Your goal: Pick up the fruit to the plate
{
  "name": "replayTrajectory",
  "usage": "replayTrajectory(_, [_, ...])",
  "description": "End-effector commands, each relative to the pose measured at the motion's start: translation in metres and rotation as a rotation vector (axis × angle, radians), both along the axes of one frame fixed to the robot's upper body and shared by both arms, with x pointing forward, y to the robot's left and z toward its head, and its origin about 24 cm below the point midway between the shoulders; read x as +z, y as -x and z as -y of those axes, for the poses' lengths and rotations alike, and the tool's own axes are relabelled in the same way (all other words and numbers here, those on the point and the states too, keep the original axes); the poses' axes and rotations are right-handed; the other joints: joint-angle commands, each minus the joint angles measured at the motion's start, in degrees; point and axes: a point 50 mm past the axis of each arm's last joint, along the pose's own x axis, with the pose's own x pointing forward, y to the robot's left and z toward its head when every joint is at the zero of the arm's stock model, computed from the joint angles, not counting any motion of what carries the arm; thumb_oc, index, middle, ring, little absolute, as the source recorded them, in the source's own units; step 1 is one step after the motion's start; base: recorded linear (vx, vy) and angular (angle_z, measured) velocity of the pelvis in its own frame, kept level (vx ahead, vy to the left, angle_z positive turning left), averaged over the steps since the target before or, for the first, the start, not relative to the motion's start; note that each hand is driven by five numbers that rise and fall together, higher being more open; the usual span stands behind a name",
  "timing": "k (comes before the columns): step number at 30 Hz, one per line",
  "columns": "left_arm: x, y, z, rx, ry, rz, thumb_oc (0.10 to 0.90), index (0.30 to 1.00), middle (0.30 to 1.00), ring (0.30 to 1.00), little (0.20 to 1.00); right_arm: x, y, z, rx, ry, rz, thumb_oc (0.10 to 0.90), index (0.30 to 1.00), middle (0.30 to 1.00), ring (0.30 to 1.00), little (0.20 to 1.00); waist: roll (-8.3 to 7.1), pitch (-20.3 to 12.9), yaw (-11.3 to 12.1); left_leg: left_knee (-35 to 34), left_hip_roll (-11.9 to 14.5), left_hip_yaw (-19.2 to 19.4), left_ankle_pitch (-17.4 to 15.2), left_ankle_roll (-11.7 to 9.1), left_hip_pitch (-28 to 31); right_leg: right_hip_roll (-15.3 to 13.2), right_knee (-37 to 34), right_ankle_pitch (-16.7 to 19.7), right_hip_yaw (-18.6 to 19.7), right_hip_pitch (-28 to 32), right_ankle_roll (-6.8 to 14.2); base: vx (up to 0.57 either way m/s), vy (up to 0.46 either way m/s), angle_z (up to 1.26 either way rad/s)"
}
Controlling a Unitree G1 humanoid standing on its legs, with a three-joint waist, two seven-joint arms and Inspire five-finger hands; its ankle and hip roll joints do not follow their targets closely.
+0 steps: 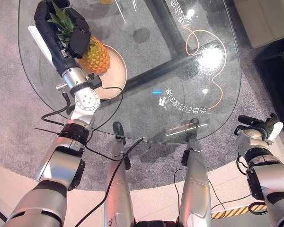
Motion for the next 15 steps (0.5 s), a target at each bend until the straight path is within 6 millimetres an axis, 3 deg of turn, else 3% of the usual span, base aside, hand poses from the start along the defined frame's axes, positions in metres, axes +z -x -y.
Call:
replayTrajectory(1, [0.058,0.022,-0.005,-0.027,-0.026,0.306,0.418,0.573,0.573,0.573,0.518,0.01,0.019,0.034,-0.122,0.105,-0.011,0.8,0.9,0.9,0.9,0.9,-0.39,-1.2,1.7,1.4,-2.3,-2.8,-2.8,1.7,-2.0,1.3,-0.1,-1.3,-7.4,0.5,-2.6,0.0,0.0,0.0])
replayTrajectory(15, [0.037,0.024,0.006,-0.133,-0.039,0.295,0.413,0.568,0.568,0.568,0.513,0.009,0.02,0.033,-0.134,0.091,-0.002,0.8,0.9,0.9,0.9,0.9,-0.49,-1.2,2.7,1.3,-2.5,-3.4,-3.3,1.9,-2.2,1.3,0.0,-1.6,-8.3,0.6,-2.4,0.0,-0.003,0.01])
